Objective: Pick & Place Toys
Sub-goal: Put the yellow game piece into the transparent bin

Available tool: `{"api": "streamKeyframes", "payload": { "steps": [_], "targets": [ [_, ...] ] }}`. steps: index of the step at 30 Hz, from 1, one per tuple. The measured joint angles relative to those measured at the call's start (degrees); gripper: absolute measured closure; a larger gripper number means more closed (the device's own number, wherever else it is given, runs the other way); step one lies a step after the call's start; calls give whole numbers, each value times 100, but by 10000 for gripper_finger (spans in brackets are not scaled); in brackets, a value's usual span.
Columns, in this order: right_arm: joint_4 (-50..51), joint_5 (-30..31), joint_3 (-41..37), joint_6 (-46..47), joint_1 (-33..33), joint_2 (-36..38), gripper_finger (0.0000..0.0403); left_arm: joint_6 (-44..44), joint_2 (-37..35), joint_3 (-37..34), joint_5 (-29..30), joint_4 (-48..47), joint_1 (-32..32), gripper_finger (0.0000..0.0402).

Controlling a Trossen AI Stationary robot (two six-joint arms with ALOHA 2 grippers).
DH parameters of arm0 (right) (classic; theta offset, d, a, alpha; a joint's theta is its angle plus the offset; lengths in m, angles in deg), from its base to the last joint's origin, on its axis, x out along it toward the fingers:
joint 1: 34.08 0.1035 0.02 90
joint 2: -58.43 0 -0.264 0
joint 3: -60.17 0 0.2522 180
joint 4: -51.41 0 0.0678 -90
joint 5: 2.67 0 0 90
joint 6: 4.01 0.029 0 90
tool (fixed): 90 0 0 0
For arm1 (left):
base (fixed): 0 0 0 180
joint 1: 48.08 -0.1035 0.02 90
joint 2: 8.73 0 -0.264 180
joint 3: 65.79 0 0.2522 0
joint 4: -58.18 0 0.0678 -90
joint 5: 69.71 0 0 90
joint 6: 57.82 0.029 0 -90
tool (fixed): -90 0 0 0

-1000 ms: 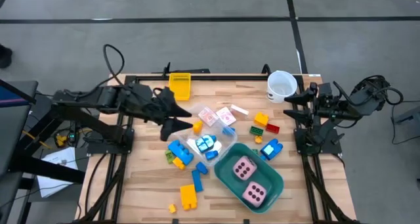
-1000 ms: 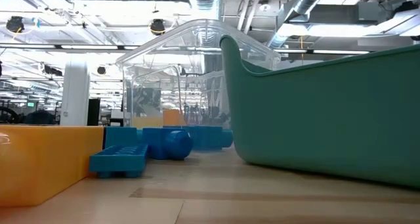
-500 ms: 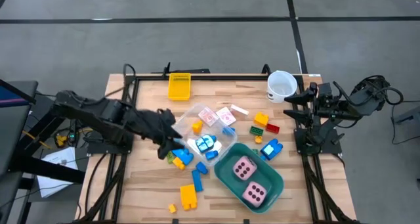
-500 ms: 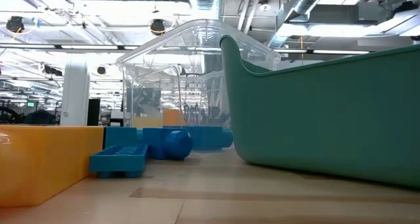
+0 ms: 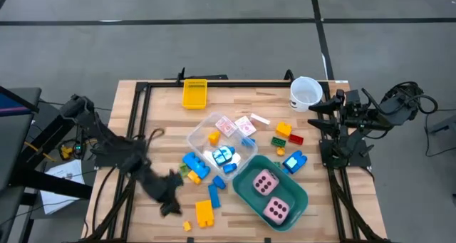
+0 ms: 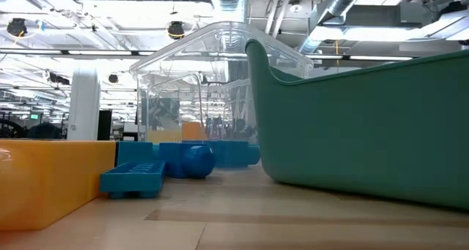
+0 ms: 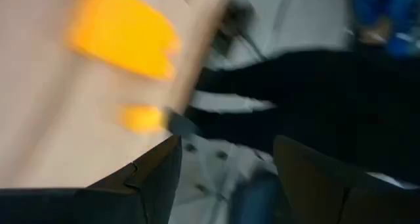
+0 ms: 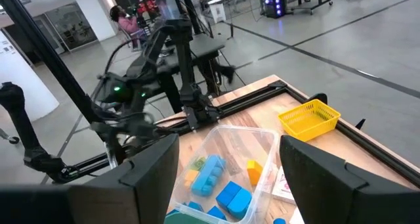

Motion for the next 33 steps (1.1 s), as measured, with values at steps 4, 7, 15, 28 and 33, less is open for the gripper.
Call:
{"api": "streamKeyframes", "payload": {
  "steps": [4,7,15,28,33],
  "targets": [
    [-1,-2,0,51,0,0,148,-518,317,-68,22,958,642,165],
    [-1,-3,-1,75,1,0,148,-915,598,36,29,1399,958,165],
    [-1,-4,-2,100,1,0,148,-748,1324,425,31,1711,1342,165],
    [-1,-2,-1,93,2,0,148,2948,1894,501,272,1524,939,165],
    [-1,0,-2,70,0,0,148,4117,1896,501,245,1495,283,165]
  ]
}}
